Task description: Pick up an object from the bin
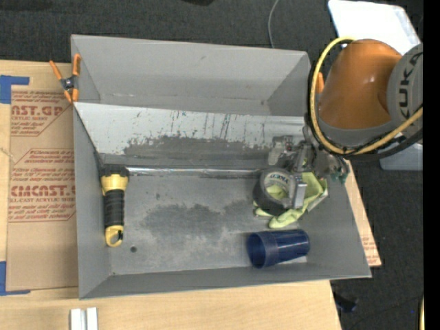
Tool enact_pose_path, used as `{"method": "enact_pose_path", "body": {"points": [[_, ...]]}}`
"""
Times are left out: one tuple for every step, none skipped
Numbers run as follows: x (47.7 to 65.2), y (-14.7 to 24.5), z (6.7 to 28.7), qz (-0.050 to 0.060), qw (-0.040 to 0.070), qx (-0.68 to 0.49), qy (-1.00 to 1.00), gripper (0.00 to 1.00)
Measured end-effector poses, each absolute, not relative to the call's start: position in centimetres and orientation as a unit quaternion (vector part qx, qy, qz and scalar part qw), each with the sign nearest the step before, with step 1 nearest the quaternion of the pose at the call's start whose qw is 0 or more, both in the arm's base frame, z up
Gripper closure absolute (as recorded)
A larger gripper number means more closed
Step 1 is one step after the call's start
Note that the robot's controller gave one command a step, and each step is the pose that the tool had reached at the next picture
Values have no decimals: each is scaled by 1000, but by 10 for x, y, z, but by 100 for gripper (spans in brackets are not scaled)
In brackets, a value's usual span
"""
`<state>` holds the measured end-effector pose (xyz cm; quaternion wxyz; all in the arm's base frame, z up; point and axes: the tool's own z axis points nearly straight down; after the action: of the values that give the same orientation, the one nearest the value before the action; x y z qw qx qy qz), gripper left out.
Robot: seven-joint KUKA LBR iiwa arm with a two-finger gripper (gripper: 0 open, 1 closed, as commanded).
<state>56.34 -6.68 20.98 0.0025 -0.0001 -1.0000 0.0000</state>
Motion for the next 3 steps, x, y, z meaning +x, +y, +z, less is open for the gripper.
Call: {"method": "enact_pose_path", "body": {"points": [[565,-67,214,0,-1,0,-1000,0],[518,-102,133,1,-3,48,-999,0],[568,-114,139,-1,-7,-51,-999,0]]}}
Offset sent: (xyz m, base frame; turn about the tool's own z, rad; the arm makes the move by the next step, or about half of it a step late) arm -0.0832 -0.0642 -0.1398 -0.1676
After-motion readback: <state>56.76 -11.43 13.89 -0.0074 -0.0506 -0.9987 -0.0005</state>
